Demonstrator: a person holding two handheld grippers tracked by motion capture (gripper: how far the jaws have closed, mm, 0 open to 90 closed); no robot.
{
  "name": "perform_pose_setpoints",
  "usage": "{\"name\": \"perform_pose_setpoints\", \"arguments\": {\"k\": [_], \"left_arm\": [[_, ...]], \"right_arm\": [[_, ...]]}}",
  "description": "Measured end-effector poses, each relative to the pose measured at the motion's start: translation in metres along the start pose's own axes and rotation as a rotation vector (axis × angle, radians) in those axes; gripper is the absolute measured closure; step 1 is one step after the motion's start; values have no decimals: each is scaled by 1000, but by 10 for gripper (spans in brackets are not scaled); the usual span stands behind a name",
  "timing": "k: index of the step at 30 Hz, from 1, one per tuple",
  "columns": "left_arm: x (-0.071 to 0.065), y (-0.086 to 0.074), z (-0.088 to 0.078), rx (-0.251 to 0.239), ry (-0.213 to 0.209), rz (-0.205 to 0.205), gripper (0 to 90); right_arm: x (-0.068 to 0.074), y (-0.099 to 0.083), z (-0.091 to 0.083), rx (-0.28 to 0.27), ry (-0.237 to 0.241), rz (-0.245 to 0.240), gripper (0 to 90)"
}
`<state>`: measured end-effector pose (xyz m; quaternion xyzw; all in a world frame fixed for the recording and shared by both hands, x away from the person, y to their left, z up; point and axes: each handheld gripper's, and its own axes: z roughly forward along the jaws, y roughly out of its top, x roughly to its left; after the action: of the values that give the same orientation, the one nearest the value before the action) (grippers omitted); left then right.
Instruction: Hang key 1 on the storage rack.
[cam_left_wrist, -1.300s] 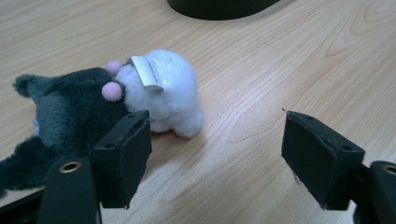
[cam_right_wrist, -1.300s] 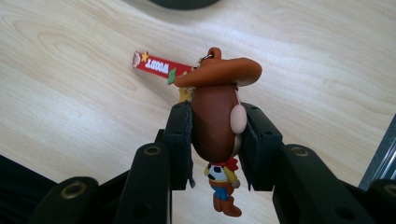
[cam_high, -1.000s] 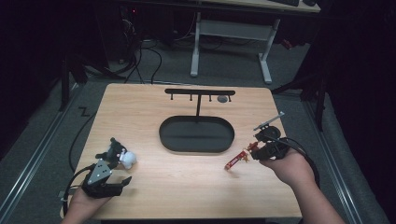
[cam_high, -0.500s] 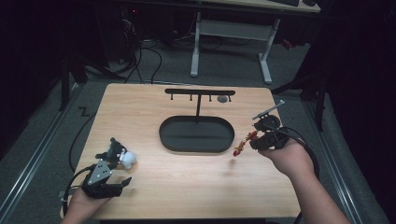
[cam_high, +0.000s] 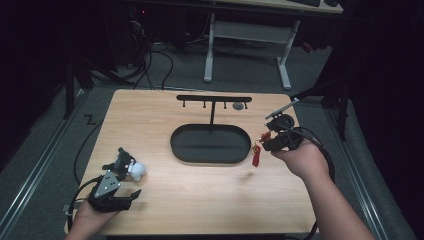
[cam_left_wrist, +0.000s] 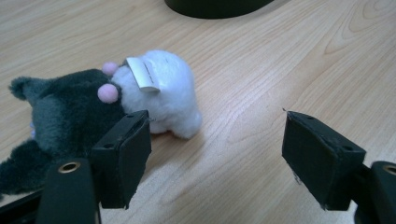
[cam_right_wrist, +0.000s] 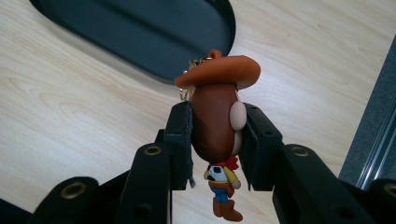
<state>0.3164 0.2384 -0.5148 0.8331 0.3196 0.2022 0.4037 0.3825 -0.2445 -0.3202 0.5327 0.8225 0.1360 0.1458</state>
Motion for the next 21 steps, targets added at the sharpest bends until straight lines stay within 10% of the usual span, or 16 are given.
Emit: {"name": "perform_pose_setpoints", "arguments": {"k": [21], "left_arm": [[1,2,2,2,-3,1,241]], "right_arm": [[-5,54,7,-51,-32,19,671]]}}
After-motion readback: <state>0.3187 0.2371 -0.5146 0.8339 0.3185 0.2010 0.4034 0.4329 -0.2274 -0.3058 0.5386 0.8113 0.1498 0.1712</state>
